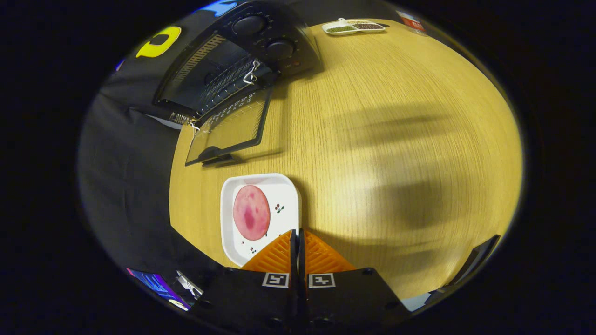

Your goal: Open the toaster oven, put the food inside, and close the toaster oven door.

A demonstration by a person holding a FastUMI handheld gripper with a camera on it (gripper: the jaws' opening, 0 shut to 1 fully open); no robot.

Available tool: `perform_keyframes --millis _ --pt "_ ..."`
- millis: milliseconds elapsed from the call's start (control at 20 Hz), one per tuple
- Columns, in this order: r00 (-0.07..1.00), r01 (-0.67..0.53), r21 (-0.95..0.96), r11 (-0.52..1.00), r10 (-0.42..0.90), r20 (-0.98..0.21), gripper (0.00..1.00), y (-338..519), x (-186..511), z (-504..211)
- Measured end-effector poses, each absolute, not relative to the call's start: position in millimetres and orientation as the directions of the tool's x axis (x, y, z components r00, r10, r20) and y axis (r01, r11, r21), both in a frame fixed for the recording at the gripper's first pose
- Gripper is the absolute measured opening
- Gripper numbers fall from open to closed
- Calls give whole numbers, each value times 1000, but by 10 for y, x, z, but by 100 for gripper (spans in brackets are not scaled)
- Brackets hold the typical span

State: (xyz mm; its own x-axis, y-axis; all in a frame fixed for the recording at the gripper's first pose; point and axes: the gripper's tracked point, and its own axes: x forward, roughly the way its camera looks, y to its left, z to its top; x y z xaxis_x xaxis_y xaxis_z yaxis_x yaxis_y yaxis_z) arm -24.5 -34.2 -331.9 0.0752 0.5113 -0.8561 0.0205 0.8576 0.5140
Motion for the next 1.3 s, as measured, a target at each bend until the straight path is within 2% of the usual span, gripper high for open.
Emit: perform_keyframes --millis 550,900,1300 --pt "202 114 592 798 564 -800 2 189 -316 -2888" --pt "400 261 652 712 535 -744 2 524 -29 -2631" --pt "593 430 717 549 426 -683 1 827 238 -2532"
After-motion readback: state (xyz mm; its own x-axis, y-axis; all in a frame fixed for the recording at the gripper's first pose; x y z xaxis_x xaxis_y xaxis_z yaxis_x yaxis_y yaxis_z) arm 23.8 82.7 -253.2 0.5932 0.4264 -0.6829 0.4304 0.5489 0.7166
